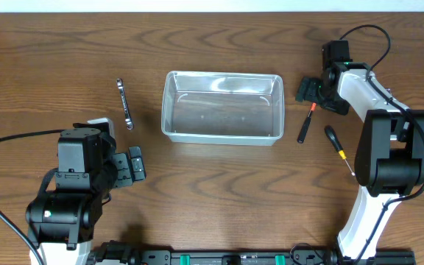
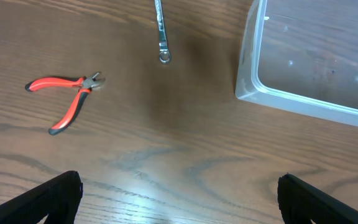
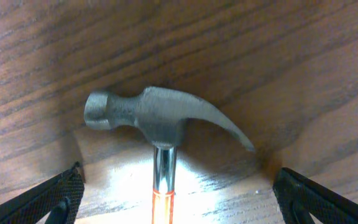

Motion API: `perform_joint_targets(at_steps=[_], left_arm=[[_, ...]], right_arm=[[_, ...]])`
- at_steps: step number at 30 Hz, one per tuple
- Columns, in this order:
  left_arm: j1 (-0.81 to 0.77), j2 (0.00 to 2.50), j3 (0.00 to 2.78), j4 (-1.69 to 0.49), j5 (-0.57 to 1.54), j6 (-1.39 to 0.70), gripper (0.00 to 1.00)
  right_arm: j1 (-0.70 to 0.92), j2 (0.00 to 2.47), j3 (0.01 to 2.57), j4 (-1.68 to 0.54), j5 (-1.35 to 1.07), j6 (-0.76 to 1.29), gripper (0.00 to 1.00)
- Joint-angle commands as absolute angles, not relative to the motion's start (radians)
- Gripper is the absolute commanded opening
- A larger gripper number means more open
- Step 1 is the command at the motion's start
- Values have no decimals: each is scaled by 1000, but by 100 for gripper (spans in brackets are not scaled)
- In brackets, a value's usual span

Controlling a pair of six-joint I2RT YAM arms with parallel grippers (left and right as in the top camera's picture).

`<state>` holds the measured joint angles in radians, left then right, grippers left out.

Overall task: Pack container
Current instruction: 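Lower the right gripper and grasp the hammer handle, then carry the hammer into the clear container and release it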

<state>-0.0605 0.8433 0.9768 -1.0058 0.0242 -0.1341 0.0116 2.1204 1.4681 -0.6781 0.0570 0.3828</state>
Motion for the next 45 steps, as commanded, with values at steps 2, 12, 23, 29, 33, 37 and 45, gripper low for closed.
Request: perform_joint_targets(at_steps=[2,12,23,29,33,37,45], left_arm=[[-56,840,997,-1006,33,-135,98],[-56,840,997,-1006,33,-135,98],[-56,840,997,-1006,33,-135,98],[-56,840,997,-1006,34,-136,98],[-56,840,997,-1006,33,-136,98],[-56,840,997,-1006,33,-135,98],[-56,840,997,-1006,33,-135,99]], right_arm=[[15,2134,1443,-667,48,397,96],[14,2134,1443,-669,41,441,61],[15,2134,1443,-676,37,441,28],[15,2134,1443,-677,36,441,17],[14,2134,1443,-677,33,441,13],[15,2134,1443,-677,33,441,7],[14,2134,1445,-671,25,440,1]])
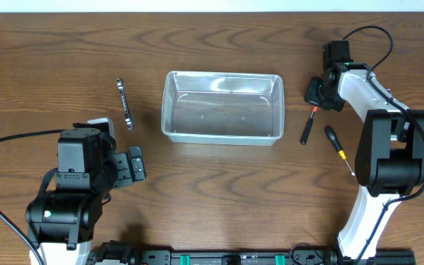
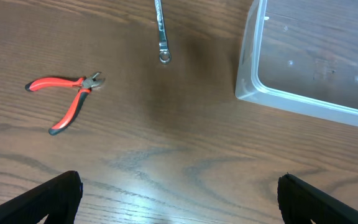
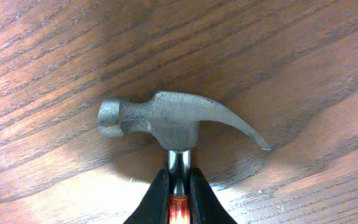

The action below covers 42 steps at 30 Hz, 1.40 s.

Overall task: Pack container
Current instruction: 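Carry the hammer into the clear container and release it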

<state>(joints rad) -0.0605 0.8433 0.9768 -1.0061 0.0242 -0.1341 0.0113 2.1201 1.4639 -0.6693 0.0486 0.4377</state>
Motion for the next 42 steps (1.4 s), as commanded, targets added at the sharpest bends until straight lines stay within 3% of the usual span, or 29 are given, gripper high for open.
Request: perform_joint_targets(at_steps=[1,9,16,23,33,42], left_arm=[[-56,840,997,-1006,34,-135,98],[-56,840,997,-1007,33,-135,98],[-56,840,997,-1017,34,-131,98],[-56,840,997,-1017,33,-128,98],[-56,840,997,-1017,33,-127,98],[-56,840,997,-1018,33,-128,98]], right_arm=[[15,2134,1448,-672,25,440,1],[21,2061,1559,-749,-61,325,1],[95,1860,1750,-834,-61,105,1],[297,1758,1795,-880,-213,-395,1],[508,1948,1780,-971,-255,-856,1],[538,2154,1780,-927,-353,-869,1]])
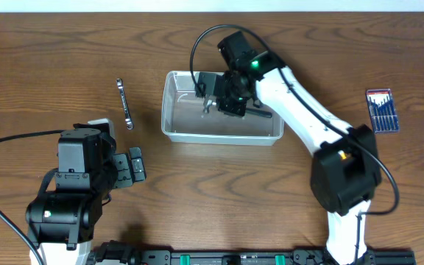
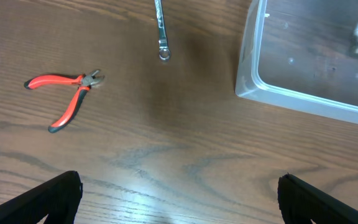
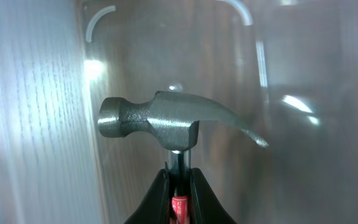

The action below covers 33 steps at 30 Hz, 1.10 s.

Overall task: Pack container
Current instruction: 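Carry the hammer into the clear container and release it, then move the right gripper to the yellow-black screwdriver and grasp it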

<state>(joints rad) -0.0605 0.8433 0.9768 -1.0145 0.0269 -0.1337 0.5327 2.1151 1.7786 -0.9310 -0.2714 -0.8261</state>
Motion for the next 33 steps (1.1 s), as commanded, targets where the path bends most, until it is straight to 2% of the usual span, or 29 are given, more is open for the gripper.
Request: perform_joint_targets(at_steps=[1,7,13,14,15,20,27,33], left_arm=[[-56,840,997,-1018,33,-128,98],[-56,840,997,-1018,33,-128,98],[-56,840,997,-1018,33,-128,98],[-56,840,997,-1018,33,-128,98],[-56,840,997,-1018,33,-128,98],[-56,840,997,-1018,33,-128,98],[-56,840,997,-1018,33,-126,98],[-56,840,997,-1017,33,-124,98]], right_arm=[[538,2170,1780,-928,-363,-868,1],[538,2240,1780,-932,-371,-868,4],[536,2243,1781,-922,-370,-787,29],[536,2243,1781,-922,-371,-770,45],[536,2243,1781,-922,-371,-762,99],[536,2221,1805,-946,-354,-709,99],[513,2059,2088,-1145,-137,-539,99],[373,1858,2180,-1261,-9,-349,99]])
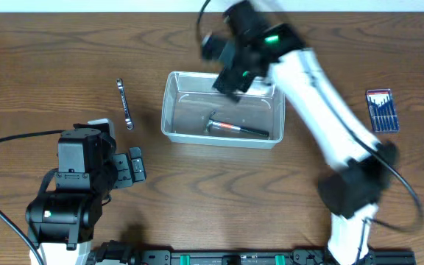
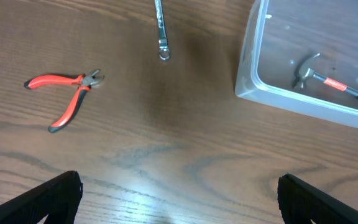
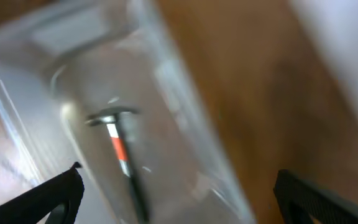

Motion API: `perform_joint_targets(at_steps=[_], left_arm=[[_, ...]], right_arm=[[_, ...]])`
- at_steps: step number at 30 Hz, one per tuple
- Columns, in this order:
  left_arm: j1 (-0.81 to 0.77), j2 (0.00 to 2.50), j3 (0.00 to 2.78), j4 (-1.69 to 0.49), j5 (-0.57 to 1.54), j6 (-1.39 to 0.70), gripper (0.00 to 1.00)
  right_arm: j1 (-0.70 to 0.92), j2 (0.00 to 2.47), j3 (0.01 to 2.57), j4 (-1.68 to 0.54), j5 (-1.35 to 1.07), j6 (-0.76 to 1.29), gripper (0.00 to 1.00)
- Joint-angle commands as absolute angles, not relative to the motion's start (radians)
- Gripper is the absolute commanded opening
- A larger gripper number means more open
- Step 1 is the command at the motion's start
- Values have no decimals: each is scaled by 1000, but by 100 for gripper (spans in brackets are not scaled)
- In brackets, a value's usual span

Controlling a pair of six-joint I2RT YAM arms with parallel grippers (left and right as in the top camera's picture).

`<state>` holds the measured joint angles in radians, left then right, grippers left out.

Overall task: Pack container
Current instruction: 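Move the right gripper to the yellow-black screwdriver and grasp it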

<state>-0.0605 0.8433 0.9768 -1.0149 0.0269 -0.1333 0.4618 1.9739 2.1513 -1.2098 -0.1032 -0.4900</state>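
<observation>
The clear plastic container [image 1: 169, 110] stands mid-table. A hammer [image 1: 235, 129] with a steel head and red-and-black handle lies flat on its floor; the hammer [image 2: 319, 78] also shows in the left wrist view. My right gripper [image 1: 230, 70], blurred, is above the container's back rim. It is open [image 3: 179, 199], with the hammer [image 3: 120, 149] below it and apart from the fingers. My left gripper [image 2: 179, 199] is open over bare wood at the front left, holding nothing.
A steel wrench [image 1: 125, 103] lies left of the container. Red-handled pliers [image 2: 67, 96] lie on the wood further left in the left wrist view. A blue screwdriver set [image 1: 383, 110] lies at the right side of the table.
My right gripper was shut on the hammer inside the container. Now it is open and higher, near the back rim, and the hammer lies on the container floor. The left arm has not moved.
The hammer first lay on the table right of the container, with my right gripper open at its neck. The gripper was then shut on it there, later held it inside the container, and now stands open above it.
</observation>
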Motion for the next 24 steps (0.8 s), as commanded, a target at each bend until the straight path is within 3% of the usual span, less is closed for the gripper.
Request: perform_joint_targets(at_steps=[1,7,14,20,24], left_arm=[[-56,840,997,-1017,33,-124,98],[-56,840,997,-1016,33,-124,98],[-56,840,997,-1016,27,-124,98],[-56,840,997,-1016,-12,-124,98],[-56,840,997,-1016,-12,-124,98]], right_arm=[[333,1829,2180,-1312,-9,-313,99],[147,1702,2179,-1581,-52,-116,99],[25,1523,2133,-1699,-54,-83,99],[-42,1295,1834,-1687,-6,-122,99],[-120,1201,1536,-1575,-2,-279,99]])
